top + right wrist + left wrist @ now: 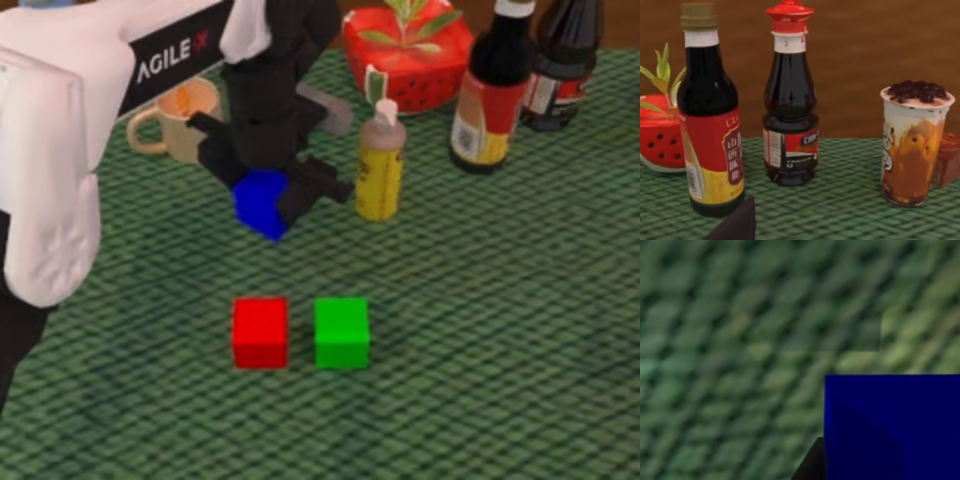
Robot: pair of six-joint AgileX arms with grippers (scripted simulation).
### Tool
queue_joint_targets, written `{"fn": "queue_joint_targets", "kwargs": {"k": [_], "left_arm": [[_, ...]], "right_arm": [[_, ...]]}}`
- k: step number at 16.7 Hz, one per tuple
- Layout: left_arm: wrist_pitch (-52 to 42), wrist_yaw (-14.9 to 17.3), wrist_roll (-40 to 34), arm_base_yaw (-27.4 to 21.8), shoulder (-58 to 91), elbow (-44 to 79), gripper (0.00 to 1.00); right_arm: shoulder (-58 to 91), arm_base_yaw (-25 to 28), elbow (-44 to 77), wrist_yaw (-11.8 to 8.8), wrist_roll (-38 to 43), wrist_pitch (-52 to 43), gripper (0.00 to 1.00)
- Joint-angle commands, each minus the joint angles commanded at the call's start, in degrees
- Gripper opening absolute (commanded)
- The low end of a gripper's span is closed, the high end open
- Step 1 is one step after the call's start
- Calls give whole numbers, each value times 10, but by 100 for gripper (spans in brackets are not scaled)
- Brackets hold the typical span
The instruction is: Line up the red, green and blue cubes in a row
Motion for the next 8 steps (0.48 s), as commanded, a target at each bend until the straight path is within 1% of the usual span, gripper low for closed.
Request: {"fn": "queue_joint_targets", "kwargs": {"k": [2, 4, 6, 8], "left_arm": [[-5, 0, -19, -9, 5, 10, 0], [-15, 0, -63, -28, 14, 29, 0], [-29, 1, -127, -53, 26, 53, 0], [-45, 1, -205, -83, 38, 78, 0]], "right_arm": [[0, 0, 0, 0, 0, 0, 100], [0, 0, 0, 0, 0, 0, 100], [0, 0, 0, 0, 0, 0, 100], [0, 0, 0, 0, 0, 0, 100]]}}
